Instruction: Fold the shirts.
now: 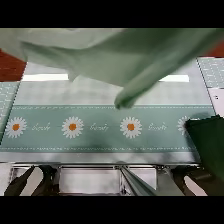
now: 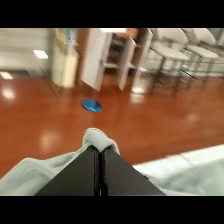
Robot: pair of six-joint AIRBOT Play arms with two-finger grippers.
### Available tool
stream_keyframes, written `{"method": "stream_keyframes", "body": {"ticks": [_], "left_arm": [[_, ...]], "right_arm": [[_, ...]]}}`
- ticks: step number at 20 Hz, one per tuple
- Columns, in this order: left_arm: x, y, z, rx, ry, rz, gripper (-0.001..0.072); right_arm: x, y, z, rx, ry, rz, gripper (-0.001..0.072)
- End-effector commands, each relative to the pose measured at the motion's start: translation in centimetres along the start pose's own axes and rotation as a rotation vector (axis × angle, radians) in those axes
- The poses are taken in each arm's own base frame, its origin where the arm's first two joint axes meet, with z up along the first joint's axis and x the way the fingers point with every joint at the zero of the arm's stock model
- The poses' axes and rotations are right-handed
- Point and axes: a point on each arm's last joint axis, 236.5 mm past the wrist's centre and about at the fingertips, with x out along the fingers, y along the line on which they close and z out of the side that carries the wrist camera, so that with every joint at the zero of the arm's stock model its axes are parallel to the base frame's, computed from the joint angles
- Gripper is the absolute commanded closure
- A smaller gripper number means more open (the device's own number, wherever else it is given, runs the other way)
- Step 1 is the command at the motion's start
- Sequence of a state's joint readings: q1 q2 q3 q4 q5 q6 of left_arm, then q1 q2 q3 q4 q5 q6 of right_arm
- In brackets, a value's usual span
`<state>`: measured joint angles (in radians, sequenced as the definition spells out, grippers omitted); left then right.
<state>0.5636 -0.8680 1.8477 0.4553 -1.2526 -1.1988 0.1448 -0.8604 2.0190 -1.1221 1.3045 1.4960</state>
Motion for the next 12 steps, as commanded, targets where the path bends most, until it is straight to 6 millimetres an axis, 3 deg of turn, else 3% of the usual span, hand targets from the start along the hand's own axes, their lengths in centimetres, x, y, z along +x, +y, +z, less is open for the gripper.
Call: {"method": "stream_keyframes", "body": {"ticks": [1,5,7,10,12], "left_arm": [[-4.9,-4.1,2.8,0.189,-0.074,0.159,0.0688],[-12.7,-3.3,4.2,0.318,-0.111,0.395,0.0689],[-14.4,-2.9,2.8,0.29,-0.06,0.366,0.0689],[-11.7,-3.0,-2.4,0.23,0.136,0.23,0.0689],[-8.9,-1.4,-6.1,0.197,0.257,0.24,0.0688]], "right_arm": [[-6.9,1.0,1.0,-0.066,-0.071,-0.093,0.0691],[-9.9,0.5,-1.9,-0.027,0.015,-0.166,0.0691],[-9.6,0.2,-3.6,0.011,0.085,-0.173,0.0691],[-7.1,-1.0,-7.7,0.075,0.237,-0.17,0.0691],[-4.7,-2.3,-11.4,0.12,0.36,-0.175,0.0691]]}}
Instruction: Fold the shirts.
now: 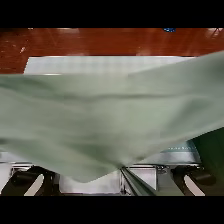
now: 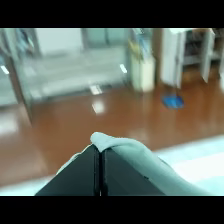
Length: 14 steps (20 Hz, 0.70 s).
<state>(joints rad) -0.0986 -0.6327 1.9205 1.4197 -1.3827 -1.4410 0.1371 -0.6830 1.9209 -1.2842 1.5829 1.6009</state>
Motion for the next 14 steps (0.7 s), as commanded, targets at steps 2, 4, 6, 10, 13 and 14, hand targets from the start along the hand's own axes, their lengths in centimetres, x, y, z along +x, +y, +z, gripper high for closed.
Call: {"method": "stream_keyframes", "body": {"ticks": [2,4,6,10,13,14], "left_arm": [[6.3,2.5,-8.5,-0.048,0.294,0.08,0.0689],[11.1,3.1,-12.8,-0.057,0.417,0.108,0.0689],[17.0,3.0,-16.7,-0.069,0.496,0.107,0.0688],[28.8,4.0,-26.3,-0.158,0.663,0.147,0.0688],[35.3,4.5,-34.3,-0.274,0.76,0.165,0.0688],[36.7,4.3,-36.3,-0.324,0.787,0.152,0.0688]], "right_arm": [[6.8,-2.5,-7.0,0.09,0.255,-0.022,0.0691],[11.4,-4.4,-9.9,0.13,0.324,-0.046,0.0691],[16.6,-6.8,-12.6,0.151,0.38,-0.086,0.0692],[27.5,-12.3,-17.9,0.225,0.513,-0.142,0.0692],[34.4,-16.6,-21.2,0.432,0.532,-0.092,0.0691],[36.2,-17.6,-21.9,0.486,0.531,-0.065,0.0691]]}}
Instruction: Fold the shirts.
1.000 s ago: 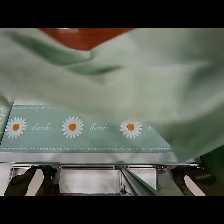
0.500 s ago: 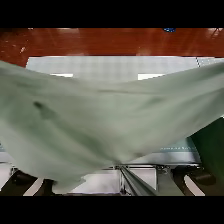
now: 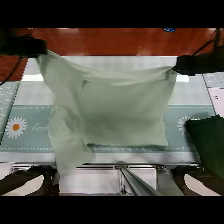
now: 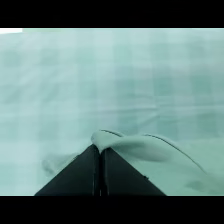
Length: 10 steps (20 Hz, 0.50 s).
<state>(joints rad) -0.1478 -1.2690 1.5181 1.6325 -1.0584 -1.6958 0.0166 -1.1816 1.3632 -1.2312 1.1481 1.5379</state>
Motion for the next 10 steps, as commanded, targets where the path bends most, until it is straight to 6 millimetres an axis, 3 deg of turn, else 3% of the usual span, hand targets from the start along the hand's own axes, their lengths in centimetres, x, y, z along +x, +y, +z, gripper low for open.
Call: {"method": "stream_keyframes", "body": {"ticks": [1,3,5,6,7,8,10], "left_arm": [[10.5,-0.7,-2.1,-0.165,0.105,-0.068,0.0688],[13.6,-1.7,-2.0,-0.25,0.13,-0.133,0.0687],[15.3,-3.0,-1.3,-0.333,0.146,-0.207,0.067],[15.7,-3.7,-0.8,-0.377,0.153,-0.25,0.052],[15.7,-4.1,-0.3,-0.409,0.152,-0.281,0.0311],[15.4,-4.0,0.2,-0.437,0.156,-0.304,0.0199],[14.3,-1.4,0.1,-0.458,0.196,-0.287,0.0199]], "right_arm": [[8.4,-3.8,2.5,0.187,0.011,0.118,0.0691],[11.4,-5.6,4.1,0.277,-0.003,0.154,0.0691],[13.8,-6.4,5.1,0.323,-0.009,0.176,0.069],[14.7,-6.6,5.5,0.335,-0.008,0.185,0.0622],[15.3,-6.6,5.8,0.37,-0.004,0.194,0.036],[15.3,-6.9,6.0,0.396,-0.001,0.198,0.0295],[13.5,-8.5,6.3,0.42,0.009,0.197,0.0296]]}}
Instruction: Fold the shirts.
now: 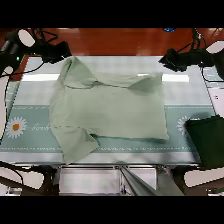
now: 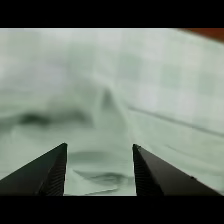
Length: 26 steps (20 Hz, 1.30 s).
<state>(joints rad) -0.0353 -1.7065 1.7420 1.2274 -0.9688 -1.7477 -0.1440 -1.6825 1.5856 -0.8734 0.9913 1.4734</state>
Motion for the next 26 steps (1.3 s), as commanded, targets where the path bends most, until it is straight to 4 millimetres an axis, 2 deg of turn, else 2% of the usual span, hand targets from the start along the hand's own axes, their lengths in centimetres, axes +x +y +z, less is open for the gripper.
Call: {"method": "stream_keyframes", "body": {"ticks": [1,3,5,7,8,10,11,13,15,18,21,26], "left_arm": [[-1.6,2.7,0.3,-0.092,0.087,-0.02,0.0199],[-4.5,8.4,-1.9,-0.082,0.234,0.059,0.0199],[-7.7,13.0,-7.4,-0.145,0.485,0.098,0.02],[-10.0,14.7,-12.9,-0.233,0.665,0.103,0.02],[-10.6,15.1,-14.7,-0.245,0.679,0.099,0.02],[-11.4,16.4,-17.4,-0.25,0.604,0.12,0.02],[-11.8,17.4,-18.9,-0.282,0.55,0.135,0.02],[-12.5,19.1,-22.0,-0.353,0.477,0.142,0.0202],[-12.5,18.7,-25.2,-0.407,0.448,0.037,0.0202],[-12.3,19.6,-28.2,-0.53,0.448,-0.011,0.0201],[-11.3,21.1,-29.5,-0.547,0.453,0.027,0.0201],[-8.3,19.4,-31.9,-0.507,0.577,0.02,0.0201]], "right_arm": [[-2.0,-2.0,1.1,0.084,0.025,0.019,0.0297],[-6.2,-5.3,0.2,0.084,0.078,-0.059,0.0297],[-10.1,-9.4,-2.0,0.07,0.135,-0.213,0.0302],[-13.6,-14.1,-5.4,0.065,0.19,-0.405,0.0302],[-14.9,-15.8,-7.4,0.093,0.197,-0.459,0.0302],[-15.7,-17.4,-11.6,0.165,0.182,-0.465,0.0302],[-15.6,-17.7,-13.9,0.195,0.169,-0.448,0.0302],[-14.9,-17.0,-17.8,0.22,0.141,-0.381,0.0302],[-14.2,-15.4,-21.2,0.228,0.117,-0.314,0.0302],[-14.0,-13.2,-25.0,0.222,0.129,-0.251,0.0302],[-14.8,-12.0,-25.7,0.208,0.111,-0.238,0.0302],[-14.7,-10.4,-25.9,0.229,0.116,-0.176,0.0302]]}}
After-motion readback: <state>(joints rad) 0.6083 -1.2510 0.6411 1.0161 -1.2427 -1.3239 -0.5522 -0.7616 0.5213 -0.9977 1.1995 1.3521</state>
